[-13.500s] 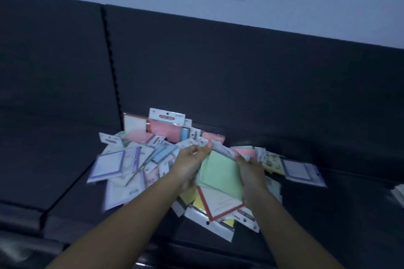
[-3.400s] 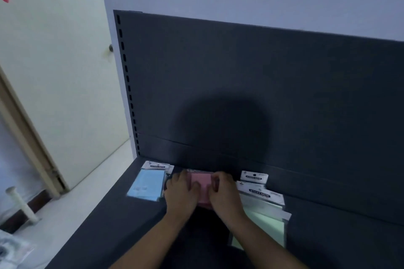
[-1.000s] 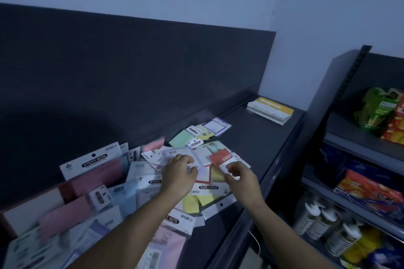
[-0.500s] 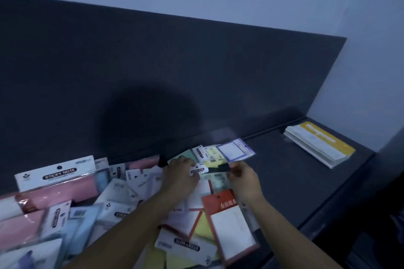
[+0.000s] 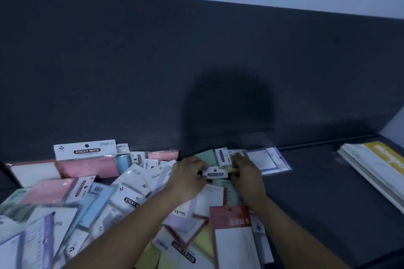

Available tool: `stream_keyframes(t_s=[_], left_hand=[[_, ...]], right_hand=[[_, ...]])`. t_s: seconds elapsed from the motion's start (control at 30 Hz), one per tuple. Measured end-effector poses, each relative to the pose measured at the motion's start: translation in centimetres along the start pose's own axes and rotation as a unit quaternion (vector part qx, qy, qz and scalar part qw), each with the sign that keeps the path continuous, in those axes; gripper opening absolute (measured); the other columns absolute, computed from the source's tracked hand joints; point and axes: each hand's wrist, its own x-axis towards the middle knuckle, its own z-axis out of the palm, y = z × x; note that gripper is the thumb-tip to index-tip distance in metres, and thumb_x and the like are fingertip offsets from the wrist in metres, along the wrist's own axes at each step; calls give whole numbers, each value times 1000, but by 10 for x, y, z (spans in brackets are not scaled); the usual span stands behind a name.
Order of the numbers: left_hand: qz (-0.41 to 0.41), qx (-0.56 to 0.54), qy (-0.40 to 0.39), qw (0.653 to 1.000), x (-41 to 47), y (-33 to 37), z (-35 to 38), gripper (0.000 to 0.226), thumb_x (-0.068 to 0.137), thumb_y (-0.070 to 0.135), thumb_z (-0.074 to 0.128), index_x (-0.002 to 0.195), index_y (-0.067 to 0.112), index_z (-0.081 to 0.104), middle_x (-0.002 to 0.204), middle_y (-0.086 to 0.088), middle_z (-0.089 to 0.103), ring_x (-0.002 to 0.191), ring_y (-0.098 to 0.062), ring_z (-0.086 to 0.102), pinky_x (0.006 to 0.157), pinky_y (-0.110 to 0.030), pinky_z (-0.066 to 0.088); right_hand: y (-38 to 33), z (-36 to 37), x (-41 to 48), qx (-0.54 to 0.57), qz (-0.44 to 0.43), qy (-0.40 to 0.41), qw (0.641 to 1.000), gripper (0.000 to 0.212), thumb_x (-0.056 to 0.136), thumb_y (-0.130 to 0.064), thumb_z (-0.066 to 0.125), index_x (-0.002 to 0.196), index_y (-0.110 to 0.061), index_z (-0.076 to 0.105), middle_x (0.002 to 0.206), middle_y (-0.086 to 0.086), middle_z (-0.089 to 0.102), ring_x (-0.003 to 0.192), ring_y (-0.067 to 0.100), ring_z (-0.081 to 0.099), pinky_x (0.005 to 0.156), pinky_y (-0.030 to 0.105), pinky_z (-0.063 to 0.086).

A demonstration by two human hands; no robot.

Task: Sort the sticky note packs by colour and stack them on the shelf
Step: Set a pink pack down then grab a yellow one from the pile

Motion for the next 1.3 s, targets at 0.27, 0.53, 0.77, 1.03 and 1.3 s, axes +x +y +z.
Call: stream_keyframes(t_s=[0.27,0.53,0.77,1.03,1.3], left_hand=[[-8,-61,40,997,-20,-3,-15,32,92,22,55,122,13,59,125,-2,55,117,-19,49,100,-27,35],[-80,-299,92,946,-37,25,-14,38,91,24,59,127,13,51,119,5,55,106,-10,52,89,-22,41],[-182,-626,17,758,-71,27,-37,46,92,49,48,90,10,71,87,-8,74,83,-22,71,75,-33,56],[-249,-570,51,781,-106,-4,-69,20,88,-3,40,88,1,59,80,-19,64,68,-30,64,48,-35,56],[-290,-546,76,782,-128,-45,-84,13,93,7,43,89,7,55,78,-13,66,67,-24,62,54,-29,51]], right_hand=[[-16,-15,-2,1,-67,81,994,27,83,-2,57,105,-11,69,87,14,69,79,30,60,70,33,46],[-39,-30,-43,299,-40,132,944,13,93,-13,51,99,-19,61,85,-1,63,79,13,59,65,23,44],[-82,-16,-95,249,-140,138,948,32,80,2,65,107,-12,70,103,-4,67,98,14,57,88,17,41],[-111,-1,-120,180,-205,-1,962,29,88,-15,61,117,-15,64,127,-3,54,117,7,44,100,17,32],[-81,-8,-95,229,62,134,962,30,87,5,50,112,-6,63,114,7,64,102,18,57,86,24,43]])
